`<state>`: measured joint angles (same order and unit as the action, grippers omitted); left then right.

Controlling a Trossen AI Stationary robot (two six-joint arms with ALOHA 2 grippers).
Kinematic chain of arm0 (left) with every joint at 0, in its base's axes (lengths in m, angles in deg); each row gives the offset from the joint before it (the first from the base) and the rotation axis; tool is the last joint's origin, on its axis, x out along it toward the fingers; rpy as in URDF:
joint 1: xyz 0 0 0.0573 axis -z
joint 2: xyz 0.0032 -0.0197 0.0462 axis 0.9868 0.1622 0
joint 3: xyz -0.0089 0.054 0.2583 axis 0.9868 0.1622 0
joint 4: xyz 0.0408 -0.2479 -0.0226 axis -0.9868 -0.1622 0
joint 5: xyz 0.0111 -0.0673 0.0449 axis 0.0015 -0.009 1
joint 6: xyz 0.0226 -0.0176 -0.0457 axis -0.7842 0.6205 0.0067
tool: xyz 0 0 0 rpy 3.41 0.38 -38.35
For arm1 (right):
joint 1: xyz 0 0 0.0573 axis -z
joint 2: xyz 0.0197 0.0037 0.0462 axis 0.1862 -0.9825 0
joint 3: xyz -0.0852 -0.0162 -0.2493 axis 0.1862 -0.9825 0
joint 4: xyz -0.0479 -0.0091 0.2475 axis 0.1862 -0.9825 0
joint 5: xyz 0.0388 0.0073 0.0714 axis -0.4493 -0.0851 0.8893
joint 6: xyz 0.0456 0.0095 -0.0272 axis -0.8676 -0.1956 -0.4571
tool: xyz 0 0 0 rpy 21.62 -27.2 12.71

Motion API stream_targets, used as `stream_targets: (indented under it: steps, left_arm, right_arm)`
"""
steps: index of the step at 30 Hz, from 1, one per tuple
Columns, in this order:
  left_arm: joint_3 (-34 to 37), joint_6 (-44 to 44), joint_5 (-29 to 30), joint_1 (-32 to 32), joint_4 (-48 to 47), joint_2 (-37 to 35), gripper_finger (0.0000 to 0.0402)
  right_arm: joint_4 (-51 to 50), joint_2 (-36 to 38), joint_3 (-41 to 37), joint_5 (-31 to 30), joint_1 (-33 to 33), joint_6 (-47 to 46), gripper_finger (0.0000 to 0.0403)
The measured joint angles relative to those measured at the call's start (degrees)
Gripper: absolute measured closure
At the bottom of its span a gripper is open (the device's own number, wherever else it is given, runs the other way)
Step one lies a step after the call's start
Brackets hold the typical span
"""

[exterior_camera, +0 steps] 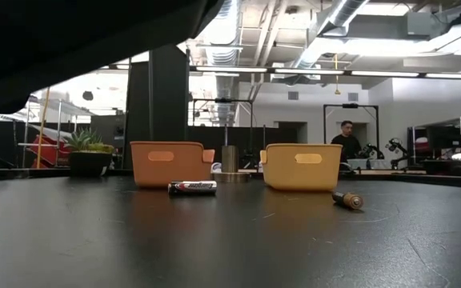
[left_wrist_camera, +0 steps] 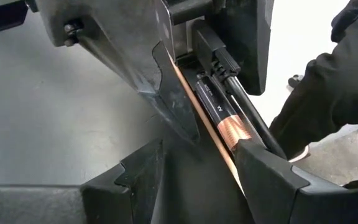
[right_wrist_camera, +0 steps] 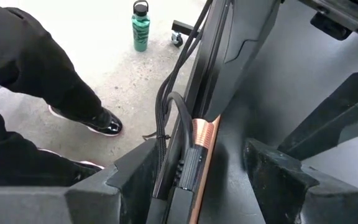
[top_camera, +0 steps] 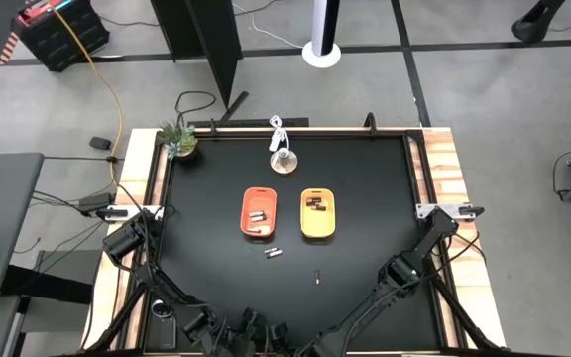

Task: Sort batteries
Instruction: Put the black battery into the yellow bin

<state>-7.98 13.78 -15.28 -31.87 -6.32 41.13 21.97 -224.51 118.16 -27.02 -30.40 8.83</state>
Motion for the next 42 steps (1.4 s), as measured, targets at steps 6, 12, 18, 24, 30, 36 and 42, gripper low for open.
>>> stream_targets:
  steps: [6, 12, 18, 24, 30, 36, 42]
  left_arm:
    - [0.0, 0.1, 0.9, 0.0, -0.5, 0.0, 0.0207]
    - [0.0, 1.0, 2.5, 0.0, -1.5, 0.0, 0.0207]
    - [0.0, 3.0, 5.1, -0.2, -2.2, 0.0, 0.0207]
    - [0.0, 3.9, 5.3, -1.4, -3.1, 0.0, 0.0207]
    - [0.0, 4.0, 5.0, -1.4, -3.8, -0.3, 0.0207]
    - [0.0, 3.6, 7.9, -1.3, -8.0, -3.5, 0.0207]
    - [0.0, 2.0, 7.7, 0.8, -10.5, -7.5, 0.0207]
  right_arm:
    - [-0.1, 0.0, 0.0, -0.4, 0.0, 0.0, 0.0148]
    - [-0.2, 0.0, 0.0, -1.5, 0.0, 0.0, 0.0147]
    - [0.2, 0.0, 0.2, -2.4, -0.1, 1.1, 0.0147]
    - [1.4, 0.3, 0.2, -4.0, -0.4, 3.2, 0.0147]
    - [1.5, 0.3, 0.2, -4.4, -0.5, 3.2, 0.0147]
    - [1.6, 0.3, 0.2, -4.7, -0.5, 3.5, 0.0147]
    - [1.7, 0.3, 0.2, -4.8, -0.5, 3.7, 0.0147]
